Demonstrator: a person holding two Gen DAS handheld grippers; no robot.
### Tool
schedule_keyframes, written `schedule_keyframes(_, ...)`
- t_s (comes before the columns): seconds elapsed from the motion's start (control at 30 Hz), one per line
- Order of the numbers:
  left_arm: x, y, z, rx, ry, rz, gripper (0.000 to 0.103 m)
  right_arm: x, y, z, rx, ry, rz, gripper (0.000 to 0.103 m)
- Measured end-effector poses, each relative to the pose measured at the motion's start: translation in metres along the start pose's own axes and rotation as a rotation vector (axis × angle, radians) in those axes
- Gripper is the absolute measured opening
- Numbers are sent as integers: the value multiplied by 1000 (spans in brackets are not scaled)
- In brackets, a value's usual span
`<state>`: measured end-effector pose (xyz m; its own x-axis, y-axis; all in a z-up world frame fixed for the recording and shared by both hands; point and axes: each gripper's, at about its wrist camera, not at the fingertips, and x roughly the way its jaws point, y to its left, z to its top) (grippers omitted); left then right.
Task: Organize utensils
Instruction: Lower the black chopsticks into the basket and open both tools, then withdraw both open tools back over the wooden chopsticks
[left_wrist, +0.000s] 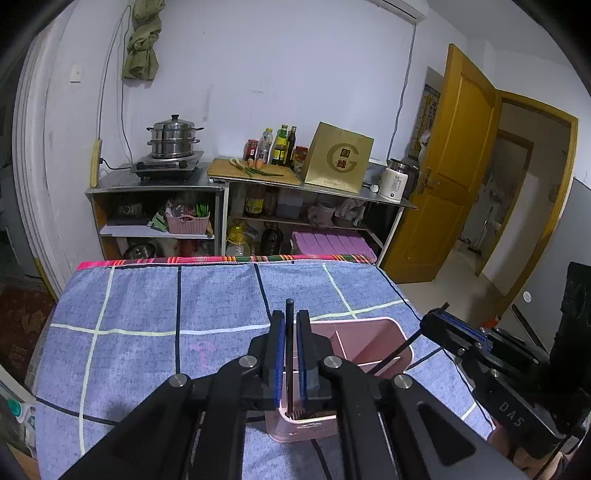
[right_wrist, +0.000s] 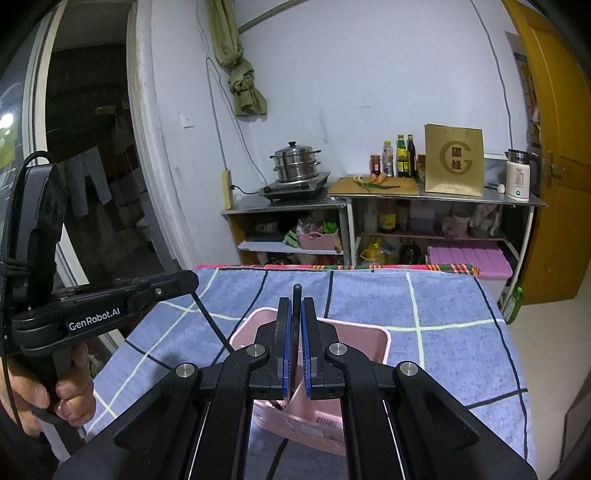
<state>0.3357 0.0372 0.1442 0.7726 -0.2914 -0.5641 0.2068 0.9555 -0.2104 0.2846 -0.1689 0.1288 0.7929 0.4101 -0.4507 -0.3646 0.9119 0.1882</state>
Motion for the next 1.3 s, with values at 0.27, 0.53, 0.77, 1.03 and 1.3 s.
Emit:
schedule_keyframes(0.27,-21,-5,-2,0,-37,-11,29,-19,3,-2,-23,-29,-17,14)
schedule_keyframes(0.53,-55,-11,-8,2,-84,-27,36,-43,7,-5,-37,-55,-25,26)
schedule_keyframes(0.77,-88,-16,-23,9,-117,-32,36,-71,4,-14,-33,-72,-25,26)
schedule_keyframes(1.03,-125,-21,-78,5,-144,-45,36,-116,4,-45,-26,-103,-24,26)
schedule_keyframes(1.3,-134,-16,-155,-33,-100,-59,36,-141,0,-100,-21,-53,-25,26)
